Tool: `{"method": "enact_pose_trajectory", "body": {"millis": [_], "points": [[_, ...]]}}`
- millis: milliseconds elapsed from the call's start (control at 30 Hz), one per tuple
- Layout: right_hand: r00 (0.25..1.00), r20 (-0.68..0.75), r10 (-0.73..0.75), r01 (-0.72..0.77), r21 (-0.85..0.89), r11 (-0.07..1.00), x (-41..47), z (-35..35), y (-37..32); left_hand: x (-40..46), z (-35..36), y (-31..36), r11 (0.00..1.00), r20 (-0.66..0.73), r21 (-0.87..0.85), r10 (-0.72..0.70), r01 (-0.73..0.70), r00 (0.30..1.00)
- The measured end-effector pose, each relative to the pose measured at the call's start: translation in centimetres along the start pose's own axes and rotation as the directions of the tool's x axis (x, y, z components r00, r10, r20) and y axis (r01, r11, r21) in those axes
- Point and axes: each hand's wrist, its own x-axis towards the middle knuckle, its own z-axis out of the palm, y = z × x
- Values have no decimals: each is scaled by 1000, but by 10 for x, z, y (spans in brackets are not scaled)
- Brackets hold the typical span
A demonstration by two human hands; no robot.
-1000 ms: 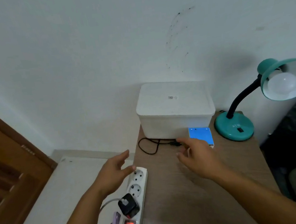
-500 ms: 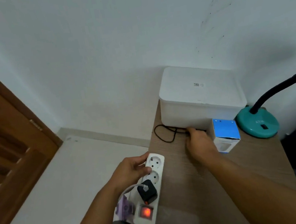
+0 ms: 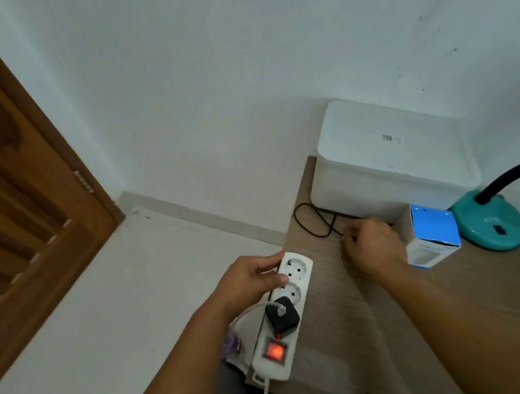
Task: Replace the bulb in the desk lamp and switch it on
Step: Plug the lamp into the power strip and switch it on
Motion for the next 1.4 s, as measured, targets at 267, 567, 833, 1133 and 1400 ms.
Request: {"method": "enact_pose_trajectory", "body": {"millis": [267,567,833,1133,1400], "points": [[998,64,-28,-4,458,889,-28,-17,-27,-7,1,2,999,-20,-49,-17,16,1000],[977,48,-209,126,662,739,-54,-22,-53,-9,3,1,999,-37,-39,0,-1,999],[950,99,-297,157,671,725,-64,-13,-54,-5,5,-6,999,-36,-53,-6,4,999],[926,118,-359,197,659,726,-71,-9,-54,-8,5,-4,998,-33,-60,22,-24,999],[919,104,-381,245,607,756,-70,-7,-50,-6,5,-7,998,-31,-65,25,-27,999]]}}
